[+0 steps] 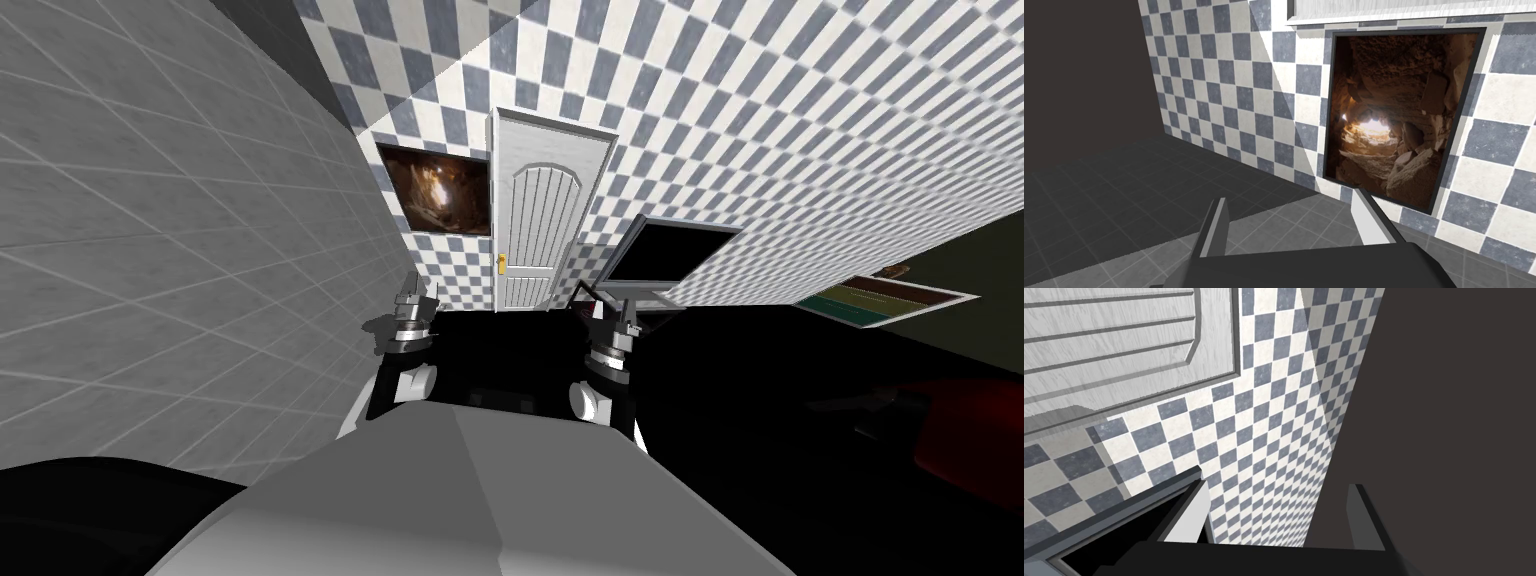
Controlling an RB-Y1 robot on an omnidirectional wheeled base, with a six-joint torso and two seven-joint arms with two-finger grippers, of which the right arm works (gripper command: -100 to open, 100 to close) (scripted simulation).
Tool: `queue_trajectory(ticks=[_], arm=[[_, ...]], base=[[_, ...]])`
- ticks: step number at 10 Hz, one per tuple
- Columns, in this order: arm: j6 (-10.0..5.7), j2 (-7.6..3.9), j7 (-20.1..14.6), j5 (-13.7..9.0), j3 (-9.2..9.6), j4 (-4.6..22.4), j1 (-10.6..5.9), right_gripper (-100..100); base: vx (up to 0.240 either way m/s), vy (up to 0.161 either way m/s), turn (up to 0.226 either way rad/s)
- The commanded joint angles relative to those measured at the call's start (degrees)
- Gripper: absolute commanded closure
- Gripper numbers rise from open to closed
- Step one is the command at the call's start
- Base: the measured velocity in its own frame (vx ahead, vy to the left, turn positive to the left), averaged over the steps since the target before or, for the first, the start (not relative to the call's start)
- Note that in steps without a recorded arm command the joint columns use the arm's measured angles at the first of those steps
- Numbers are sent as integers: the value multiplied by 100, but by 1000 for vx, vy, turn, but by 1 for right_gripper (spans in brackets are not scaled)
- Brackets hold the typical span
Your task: Pull the door open
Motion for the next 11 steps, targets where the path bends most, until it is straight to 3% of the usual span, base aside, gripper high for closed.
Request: queue_trajectory(ticks=[1, 11], arm=[[1, -11, -8, -9, -1, 13, -6, -100], [8, -91, -66, -71, -11, 101, -51, -100]], base=[[142, -42, 40], [191, 98, 12]])
